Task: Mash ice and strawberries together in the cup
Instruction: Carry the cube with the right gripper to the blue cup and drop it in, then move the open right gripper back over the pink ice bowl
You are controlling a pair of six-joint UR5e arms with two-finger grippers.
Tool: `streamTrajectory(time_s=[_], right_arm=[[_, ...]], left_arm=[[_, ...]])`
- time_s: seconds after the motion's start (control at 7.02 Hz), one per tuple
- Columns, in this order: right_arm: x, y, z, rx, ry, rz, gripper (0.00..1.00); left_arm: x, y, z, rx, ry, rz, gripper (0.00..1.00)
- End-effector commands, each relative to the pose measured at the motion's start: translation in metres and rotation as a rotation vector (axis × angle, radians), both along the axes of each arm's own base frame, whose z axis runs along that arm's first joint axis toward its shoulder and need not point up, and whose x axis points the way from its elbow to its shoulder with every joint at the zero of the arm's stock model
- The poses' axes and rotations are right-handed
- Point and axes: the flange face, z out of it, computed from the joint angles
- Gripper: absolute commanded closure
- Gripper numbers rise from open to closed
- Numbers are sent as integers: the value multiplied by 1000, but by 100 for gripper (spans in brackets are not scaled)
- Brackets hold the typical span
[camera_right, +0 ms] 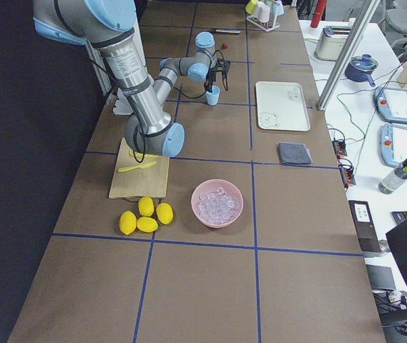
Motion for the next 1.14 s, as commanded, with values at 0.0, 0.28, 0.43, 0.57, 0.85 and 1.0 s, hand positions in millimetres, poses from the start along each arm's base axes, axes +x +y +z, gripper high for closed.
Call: streamTrajectory(time_s=[0.0,0.28,0.43,0.57,0.85,1.0], right_arm=[[11,0,-8,8,-17,6,25],[75,-4,21,-27,19,7,1],[126,-14,47,-28,18,-34,1],[171,-11,88,29,57,-89,1],[252,-26,180,172,200,-181,0],[294,-39,221,214,244,-241,0]], left_arm=[[0,0,0,0,0,0,0],[0,0,1,-1,0,0,0],[0,0,1,-3,0,0,0],[0,0,1,-1,-1,0,0],[0,0,2,-4,-2,0,0],[0,2,3,-7,0,0,0]])
